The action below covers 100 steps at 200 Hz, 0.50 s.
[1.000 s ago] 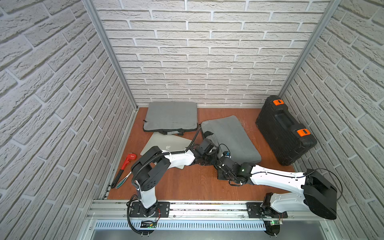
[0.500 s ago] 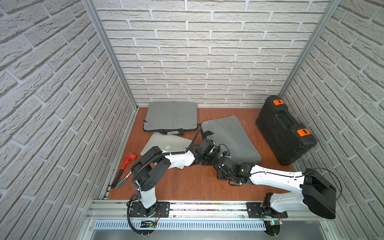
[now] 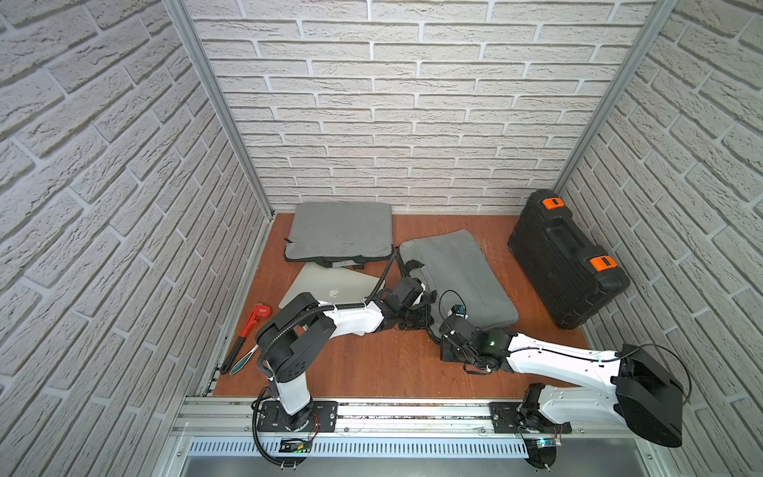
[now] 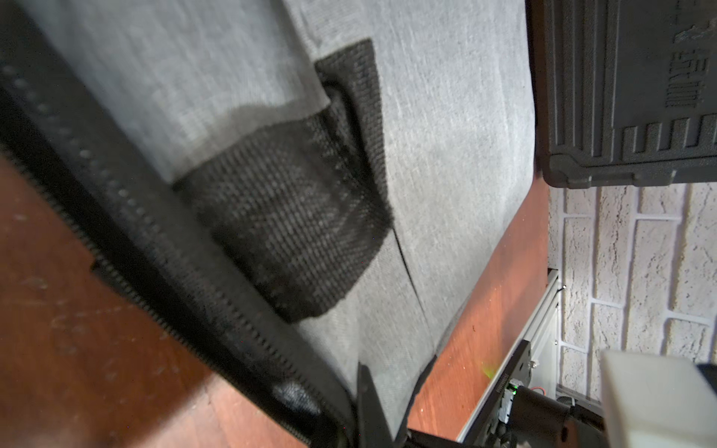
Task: Open the zippered laptop bag and take out the laptop
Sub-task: Adjust the zippered laptop bag at the center of the board.
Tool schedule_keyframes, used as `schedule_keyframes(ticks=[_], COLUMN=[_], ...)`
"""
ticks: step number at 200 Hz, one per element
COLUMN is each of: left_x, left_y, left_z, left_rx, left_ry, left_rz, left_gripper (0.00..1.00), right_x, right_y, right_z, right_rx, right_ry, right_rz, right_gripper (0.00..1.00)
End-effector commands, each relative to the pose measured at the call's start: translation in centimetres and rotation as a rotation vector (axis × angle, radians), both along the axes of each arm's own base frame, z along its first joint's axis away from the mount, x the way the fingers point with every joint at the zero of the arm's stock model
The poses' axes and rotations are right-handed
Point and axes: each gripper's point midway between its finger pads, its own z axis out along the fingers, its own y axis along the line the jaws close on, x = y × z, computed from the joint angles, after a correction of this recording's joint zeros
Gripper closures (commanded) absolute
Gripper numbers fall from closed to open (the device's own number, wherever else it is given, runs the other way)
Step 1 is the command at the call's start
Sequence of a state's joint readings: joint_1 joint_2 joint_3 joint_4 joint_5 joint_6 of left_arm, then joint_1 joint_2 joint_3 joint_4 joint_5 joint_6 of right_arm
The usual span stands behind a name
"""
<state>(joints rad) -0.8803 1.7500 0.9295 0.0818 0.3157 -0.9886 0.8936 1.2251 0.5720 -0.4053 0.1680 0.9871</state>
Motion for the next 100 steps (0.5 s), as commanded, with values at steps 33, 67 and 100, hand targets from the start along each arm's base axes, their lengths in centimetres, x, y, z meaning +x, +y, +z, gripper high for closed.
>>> schedule_keyframes(ticks=[33, 67, 100], left_x=[0.2, 0.2, 0.3], left_y=[1.3, 1.6, 1.9], left_z=[0.4, 0.4, 0.4], left_rx=[0.015, 0.020, 0.023], left_ry=[-0.016, -0.019, -0.020], left_rz=[0.016, 0.021, 0.028], left_gripper=[1.00, 1.00, 1.00], right_x=[-0.8, -0.9, -0.9], right_y=[-3.6, -4.2, -5.3], right_z=[-1.3, -1.5, -1.5], right_rx=[-0.115, -0.126, -0.158], right_ry=[0.046, 0.053, 0.051], right_rz=[-0.040, -0.056, -0.083], right_gripper=[0.94, 0.95, 0.95])
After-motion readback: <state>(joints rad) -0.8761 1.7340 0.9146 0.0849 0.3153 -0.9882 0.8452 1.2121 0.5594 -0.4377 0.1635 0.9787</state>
